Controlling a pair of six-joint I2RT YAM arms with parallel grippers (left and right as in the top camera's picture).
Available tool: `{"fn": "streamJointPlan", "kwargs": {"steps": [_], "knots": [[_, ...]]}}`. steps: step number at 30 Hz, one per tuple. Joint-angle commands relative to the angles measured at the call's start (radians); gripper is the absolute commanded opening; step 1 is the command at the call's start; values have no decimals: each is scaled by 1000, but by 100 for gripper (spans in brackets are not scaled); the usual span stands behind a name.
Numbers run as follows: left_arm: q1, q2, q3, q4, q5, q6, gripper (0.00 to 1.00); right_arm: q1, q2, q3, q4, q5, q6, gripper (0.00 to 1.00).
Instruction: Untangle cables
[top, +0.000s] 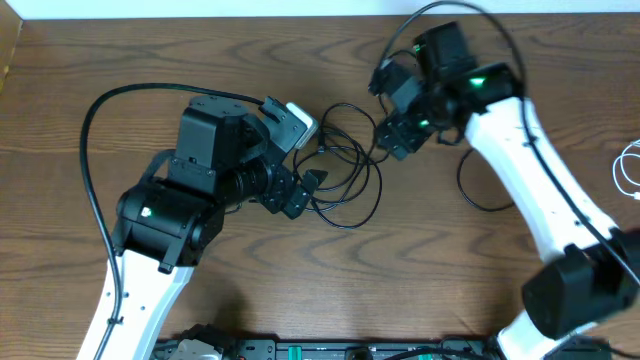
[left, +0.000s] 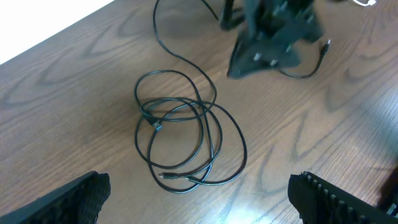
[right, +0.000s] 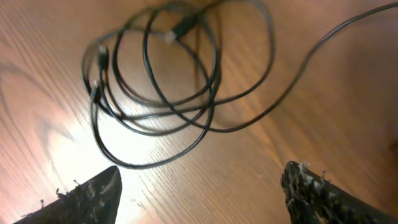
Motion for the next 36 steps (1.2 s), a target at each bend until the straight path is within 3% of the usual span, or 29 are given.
{"fn": "streamJointPlan", "kwargs": {"steps": [1, 7, 25, 30, 36], "knots": [[1, 12, -4, -3, 13, -9, 96, 18, 66, -23, -14, 60, -108, 80], [1, 23, -4, -3, 13, -5, 97, 42, 171, -33, 15, 68, -237, 83], [1, 23, -4, -4, 13, -5, 97, 142, 262, -34, 130, 64, -240, 87], [1, 23, -4, -4, 13, -5, 97, 145, 262, -34, 134, 64, -239, 80], [1, 23, -4, -4, 13, -5, 97, 145, 262, -58, 172, 23, -235, 81]]}}
